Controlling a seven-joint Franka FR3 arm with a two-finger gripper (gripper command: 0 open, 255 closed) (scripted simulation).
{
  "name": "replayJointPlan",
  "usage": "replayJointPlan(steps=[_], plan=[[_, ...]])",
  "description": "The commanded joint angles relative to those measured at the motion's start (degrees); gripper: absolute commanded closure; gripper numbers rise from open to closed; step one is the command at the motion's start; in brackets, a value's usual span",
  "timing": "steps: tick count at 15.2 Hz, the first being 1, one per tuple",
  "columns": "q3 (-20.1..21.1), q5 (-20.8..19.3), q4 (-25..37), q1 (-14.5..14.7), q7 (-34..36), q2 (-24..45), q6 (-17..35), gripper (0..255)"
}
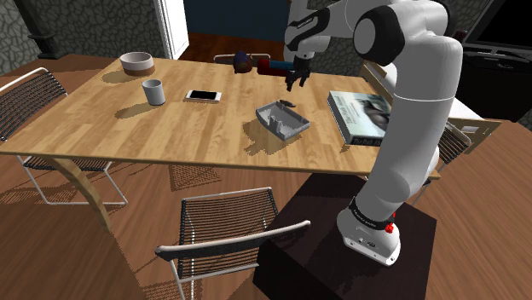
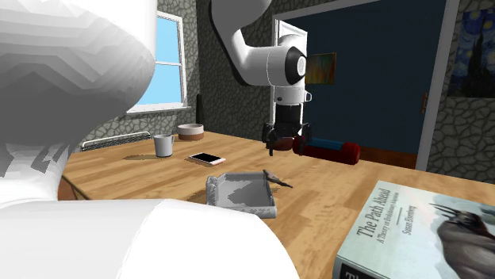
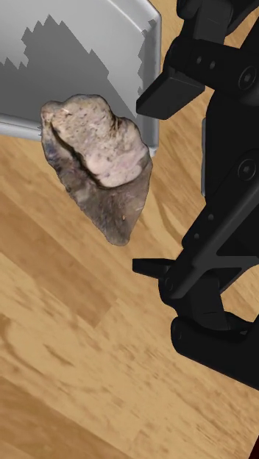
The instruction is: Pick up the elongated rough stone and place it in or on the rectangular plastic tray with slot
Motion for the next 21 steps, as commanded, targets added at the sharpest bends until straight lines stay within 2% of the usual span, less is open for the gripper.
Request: replayJointPlan(steps=[1,5,6,15,16,18,19,21], plan=[[0.03,0.06,0.03,-0.01,-0.01,0.12,0.1,0],[0.03,0.06,0.03,-0.01,-0.01,0.11,0.1,0],[0.03,0.06,0.03,-0.01,-0.01,0.11,0.1,255],[0.03,0.06,0.03,-0.01,-0.01,0.11,0.1,255],[0.03,0.06,0.03,-0.01,-0.01,0.11,0.1,0],[-1.74,-9.11,-11.92,6.26,7.75,-7.1,11.79,0],[-2.71,-15.19,-17.18,9.15,13.19,-10.12,17.03,0],[-4.62,-31.47,-26.05,14.03,28.06,-14.88,25.57,0]])
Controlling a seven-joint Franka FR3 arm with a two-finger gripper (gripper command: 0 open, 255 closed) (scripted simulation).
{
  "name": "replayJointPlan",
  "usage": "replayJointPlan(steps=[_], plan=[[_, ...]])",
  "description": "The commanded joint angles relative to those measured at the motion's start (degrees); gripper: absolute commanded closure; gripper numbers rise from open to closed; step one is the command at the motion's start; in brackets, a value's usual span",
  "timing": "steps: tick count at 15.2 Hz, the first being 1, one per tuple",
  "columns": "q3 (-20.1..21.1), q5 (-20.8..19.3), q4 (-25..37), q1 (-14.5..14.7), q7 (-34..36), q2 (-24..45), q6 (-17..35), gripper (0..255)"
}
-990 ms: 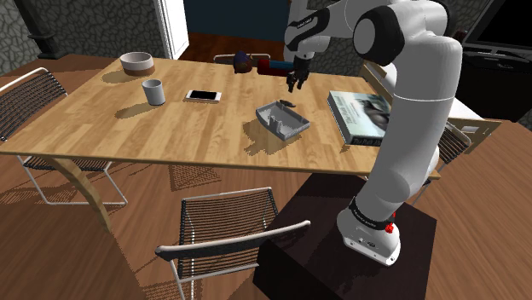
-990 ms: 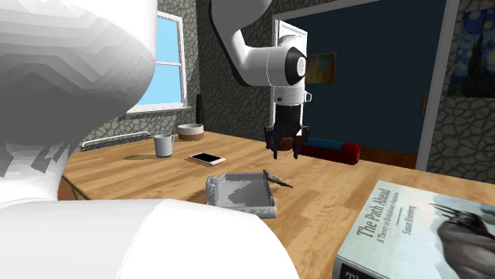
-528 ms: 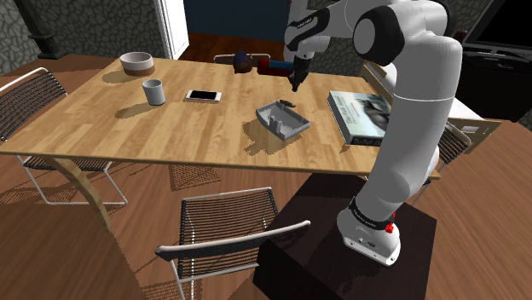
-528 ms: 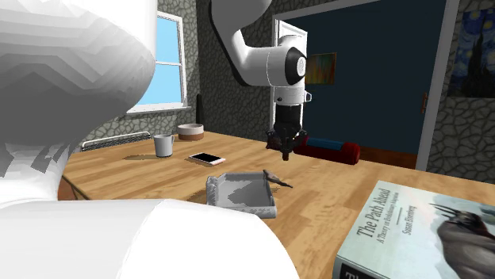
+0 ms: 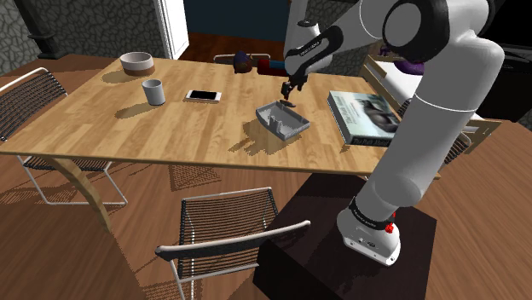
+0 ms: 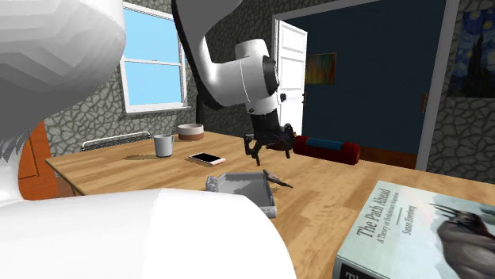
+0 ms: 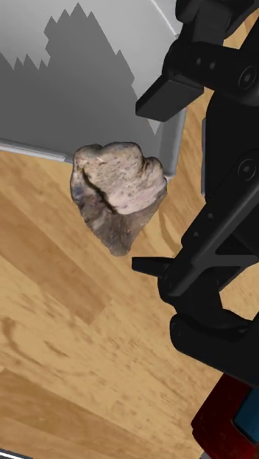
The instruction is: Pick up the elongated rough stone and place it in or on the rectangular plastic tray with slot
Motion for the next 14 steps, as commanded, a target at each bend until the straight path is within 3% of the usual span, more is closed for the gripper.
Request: replayJointPlan(steps=[1,2,9,14], plan=[[-1.66,-19.87,-7.91,4.37,17.98,-4.2,7.67,0],[-1.66,-22.99,-8.74,4.65,20.88,-4.59,8.27,0],[-1.88,-20.73,-7.55,2.92,19.59,2.14,14.19,0],[-1.86,-20.74,-7.55,2.9,19.6,2.13,14.19,0]])
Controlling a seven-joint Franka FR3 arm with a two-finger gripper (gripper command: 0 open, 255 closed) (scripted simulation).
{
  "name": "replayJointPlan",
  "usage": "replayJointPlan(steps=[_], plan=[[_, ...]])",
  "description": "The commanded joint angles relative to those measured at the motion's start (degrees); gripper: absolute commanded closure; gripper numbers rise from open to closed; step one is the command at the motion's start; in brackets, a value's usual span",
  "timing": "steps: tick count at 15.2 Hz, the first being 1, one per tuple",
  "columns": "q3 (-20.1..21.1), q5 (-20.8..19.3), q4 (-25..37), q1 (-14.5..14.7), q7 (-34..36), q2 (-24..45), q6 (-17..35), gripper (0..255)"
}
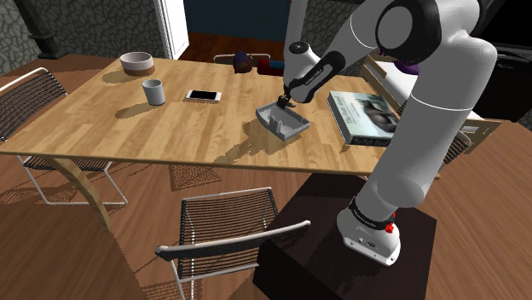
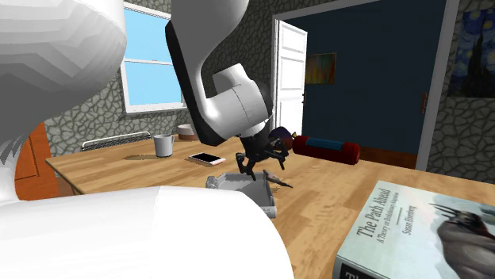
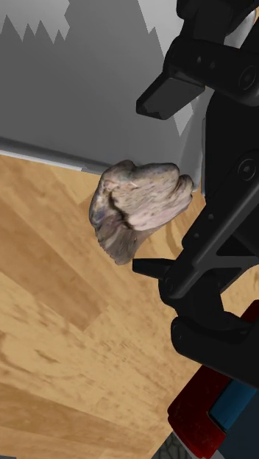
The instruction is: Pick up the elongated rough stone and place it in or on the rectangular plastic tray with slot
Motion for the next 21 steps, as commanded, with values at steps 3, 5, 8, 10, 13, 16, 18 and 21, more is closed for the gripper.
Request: replayJointPlan(steps=[3,5,8,10,13,16,18,21], plan=[[0.0,0.01,0.01,0.0,0.0,0.02,0.02,0],[0.0,0.01,0.01,0.0,0.0,0.02,0.02,255],[0.0,0.0,0.0,0.0,0.01,0.02,0.03,255],[0.0,-0.01,0.0,0.0,0.01,0.01,0.02,255],[0.0,0.01,0.01,0.0,0.0,0.03,0.03,255],[0.11,0.26,0.4,0.19,-0.88,-1.99,-2.26,255],[0.19,0.44,0.72,0.31,-1.45,-3.28,-3.79,255],[0.34,0.71,1.3,0.5,-2.28,-5.12,-6.1,255]])
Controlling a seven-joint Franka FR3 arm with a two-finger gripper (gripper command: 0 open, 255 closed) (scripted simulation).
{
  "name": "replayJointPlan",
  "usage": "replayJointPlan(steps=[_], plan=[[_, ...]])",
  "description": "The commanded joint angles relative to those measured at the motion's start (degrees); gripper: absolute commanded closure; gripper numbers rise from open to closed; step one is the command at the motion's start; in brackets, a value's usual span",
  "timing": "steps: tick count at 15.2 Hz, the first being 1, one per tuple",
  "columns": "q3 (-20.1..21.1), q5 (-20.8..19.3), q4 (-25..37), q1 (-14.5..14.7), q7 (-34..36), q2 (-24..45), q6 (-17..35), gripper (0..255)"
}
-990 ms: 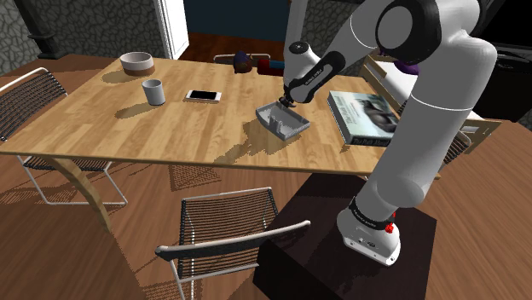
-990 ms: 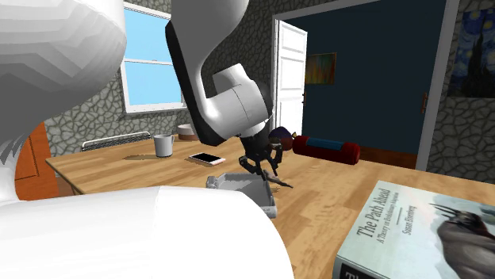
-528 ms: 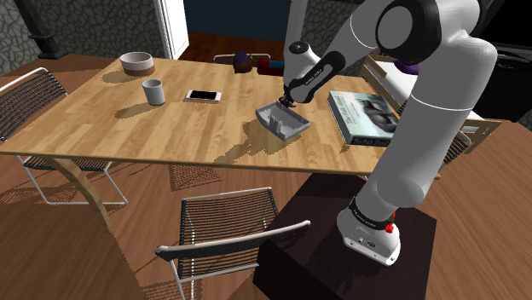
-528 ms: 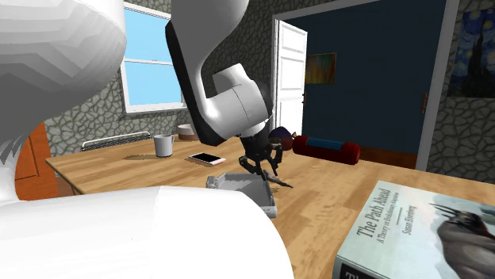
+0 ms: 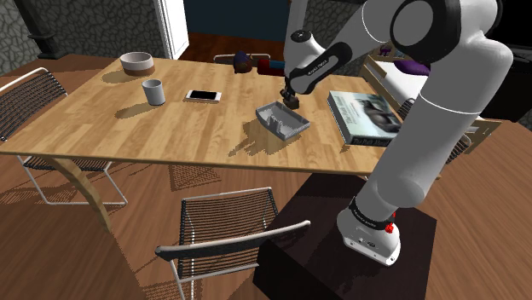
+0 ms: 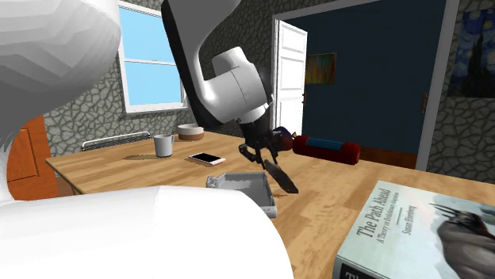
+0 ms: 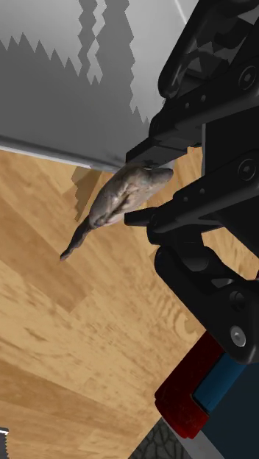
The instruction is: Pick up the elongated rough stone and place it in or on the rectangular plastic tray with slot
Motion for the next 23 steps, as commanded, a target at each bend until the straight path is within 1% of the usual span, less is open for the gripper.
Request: replayJointPlan(steps=[1,12,23], plan=[[0.07,0.11,0.32,0.11,-0.52,-1.23,-1.49,255],[0.75,1.23,3.55,0.83,-3.43,-6.86,-9.93,255],[1.59,2.55,8.23,1.5,-6.22,-10.86,-18.21,255]])
